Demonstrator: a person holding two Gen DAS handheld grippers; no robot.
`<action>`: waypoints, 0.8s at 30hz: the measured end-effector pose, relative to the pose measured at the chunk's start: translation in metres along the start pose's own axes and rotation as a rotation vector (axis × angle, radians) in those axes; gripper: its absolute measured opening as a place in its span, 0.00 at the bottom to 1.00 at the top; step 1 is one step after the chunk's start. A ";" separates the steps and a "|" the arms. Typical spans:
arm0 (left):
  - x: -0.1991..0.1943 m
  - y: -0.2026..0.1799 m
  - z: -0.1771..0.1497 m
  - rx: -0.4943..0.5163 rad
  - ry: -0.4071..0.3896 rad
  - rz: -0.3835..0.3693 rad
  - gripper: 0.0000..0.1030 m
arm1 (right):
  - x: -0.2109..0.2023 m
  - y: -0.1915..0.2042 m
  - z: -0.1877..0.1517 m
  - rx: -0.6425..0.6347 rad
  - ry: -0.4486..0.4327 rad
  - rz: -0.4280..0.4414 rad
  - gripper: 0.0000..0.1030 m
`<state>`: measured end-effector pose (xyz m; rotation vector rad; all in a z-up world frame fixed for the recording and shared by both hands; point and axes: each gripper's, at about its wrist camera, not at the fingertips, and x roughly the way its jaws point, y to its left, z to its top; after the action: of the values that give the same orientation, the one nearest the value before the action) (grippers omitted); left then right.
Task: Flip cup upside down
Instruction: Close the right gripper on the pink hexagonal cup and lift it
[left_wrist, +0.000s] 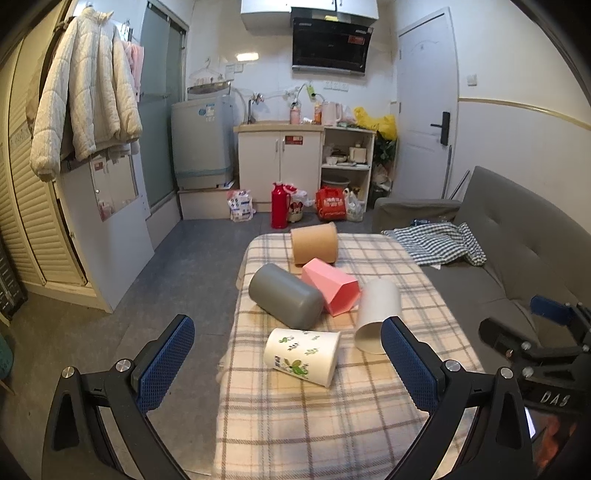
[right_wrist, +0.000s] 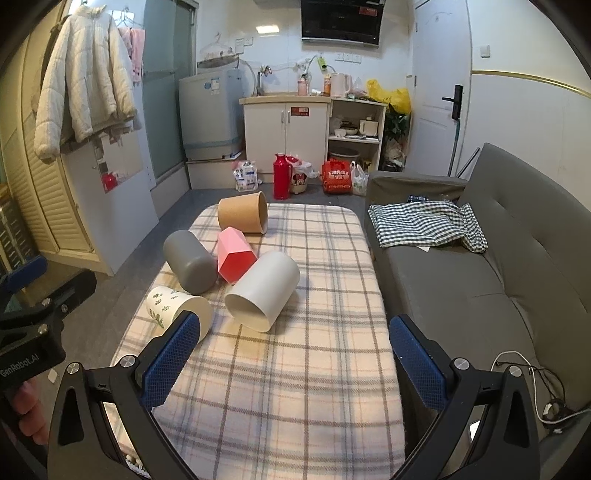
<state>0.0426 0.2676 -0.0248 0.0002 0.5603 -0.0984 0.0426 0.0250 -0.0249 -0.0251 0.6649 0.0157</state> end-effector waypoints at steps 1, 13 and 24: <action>0.007 0.003 0.002 -0.007 0.017 0.009 1.00 | 0.005 0.001 0.004 -0.005 0.005 0.004 1.00; 0.073 0.039 0.023 -0.063 0.098 0.103 1.00 | 0.123 0.050 0.101 -0.218 0.157 0.219 1.00; 0.139 0.057 0.022 -0.070 0.213 0.154 1.00 | 0.259 0.069 0.108 -0.210 0.425 0.329 0.82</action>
<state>0.1771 0.3108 -0.0817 -0.0146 0.7738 0.0719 0.3111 0.0985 -0.1012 -0.1237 1.0848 0.4061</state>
